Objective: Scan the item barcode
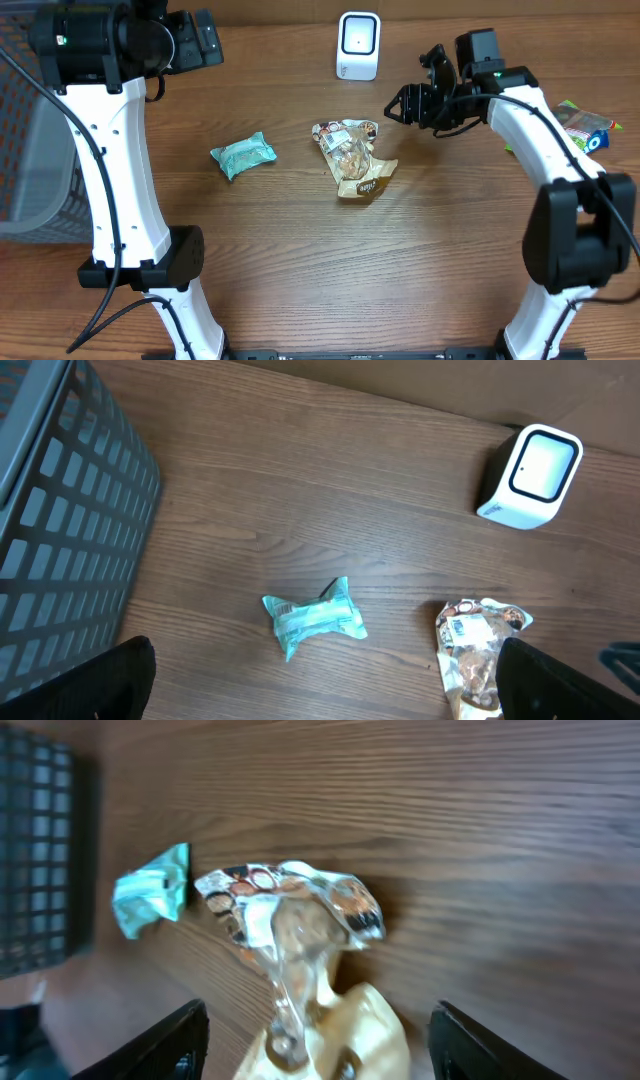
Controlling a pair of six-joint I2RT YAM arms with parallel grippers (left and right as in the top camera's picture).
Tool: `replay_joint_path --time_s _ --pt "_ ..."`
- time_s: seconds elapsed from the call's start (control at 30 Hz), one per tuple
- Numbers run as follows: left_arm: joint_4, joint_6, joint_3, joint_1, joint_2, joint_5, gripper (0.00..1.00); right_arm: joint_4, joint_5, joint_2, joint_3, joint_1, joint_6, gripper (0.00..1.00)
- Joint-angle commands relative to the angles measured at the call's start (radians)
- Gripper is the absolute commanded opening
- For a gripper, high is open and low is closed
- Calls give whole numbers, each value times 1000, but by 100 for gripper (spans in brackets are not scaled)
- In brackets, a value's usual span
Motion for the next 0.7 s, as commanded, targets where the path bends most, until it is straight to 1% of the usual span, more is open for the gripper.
replay_joint_path --time_s 0.0,0.3,0.33,0.47,0.67 --pt "1 -6 -2 -6 -18 -3 100 27 -113 97 18 13 -18 72" --pt "1 -6 -2 -6 -18 -3 100 61 -159 221 18 14 -19 73" --pt "1 -6 -2 -6 -18 -3 100 80 -224 254 18 15 -18 73" --pt "1 -6 -2 -6 -18 -3 100 109 -362 311 18 32 -18 73" --pt "1 -6 -2 -6 -18 -3 100 121 -423 324 18 53 -14 73"
